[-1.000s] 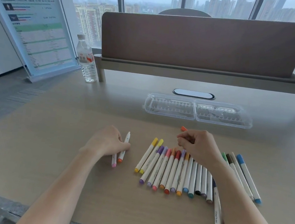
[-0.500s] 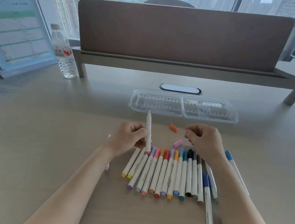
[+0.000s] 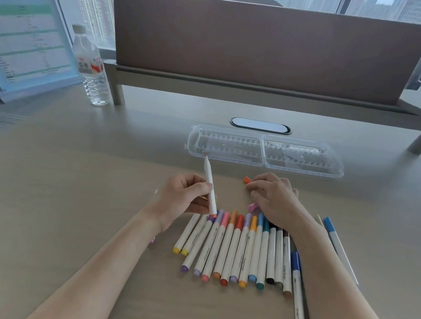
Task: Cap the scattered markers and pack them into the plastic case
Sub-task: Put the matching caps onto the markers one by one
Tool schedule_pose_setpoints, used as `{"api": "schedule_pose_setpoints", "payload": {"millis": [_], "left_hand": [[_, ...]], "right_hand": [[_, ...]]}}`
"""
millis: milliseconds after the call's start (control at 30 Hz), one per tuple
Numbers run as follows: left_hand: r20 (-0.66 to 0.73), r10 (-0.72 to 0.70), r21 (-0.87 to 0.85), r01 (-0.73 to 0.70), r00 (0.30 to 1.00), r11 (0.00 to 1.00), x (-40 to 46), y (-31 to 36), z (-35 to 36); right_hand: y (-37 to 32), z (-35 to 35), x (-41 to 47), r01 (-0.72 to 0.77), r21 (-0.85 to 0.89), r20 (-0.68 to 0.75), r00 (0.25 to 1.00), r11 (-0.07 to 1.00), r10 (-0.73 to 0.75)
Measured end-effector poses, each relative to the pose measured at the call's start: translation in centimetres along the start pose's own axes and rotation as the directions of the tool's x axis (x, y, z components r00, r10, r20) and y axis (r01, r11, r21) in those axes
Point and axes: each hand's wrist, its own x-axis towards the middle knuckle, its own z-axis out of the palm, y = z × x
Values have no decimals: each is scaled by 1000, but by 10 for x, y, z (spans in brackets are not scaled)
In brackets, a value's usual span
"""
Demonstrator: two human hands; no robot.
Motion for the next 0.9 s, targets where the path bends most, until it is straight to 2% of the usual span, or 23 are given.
{"api": "schedule_pose_setpoints", "payload": {"millis": [133, 300, 433, 567, 700, 900], "left_hand": [[-9, 13, -6, -13, 1000, 1000, -2, -1, -2], [-20, 29, -11, -29, 999, 999, 0, -2, -3], [-10, 88, 144, -85, 996, 986, 1, -8, -4], [-1, 222, 394, -204, 975, 896, 1, -15, -3], [28, 231, 416, -221, 973, 882, 3, -17, -4], [17, 253, 441, -234, 967, 866, 2, -17, -3]], "right_hand": [[-1, -2, 0, 0, 20, -71, 997, 1000, 2], [-1, -6, -8, -33, 144, -153, 987, 989, 55], [-1, -8, -12, -49, 251, -190, 977, 967, 99], [-4, -12, -17, 2, 442, -226, 968, 897, 109], [-10, -17, -22, 86, 540, -243, 968, 837, 58], [-17, -18, -26, 145, 545, -252, 968, 826, -4]]}}
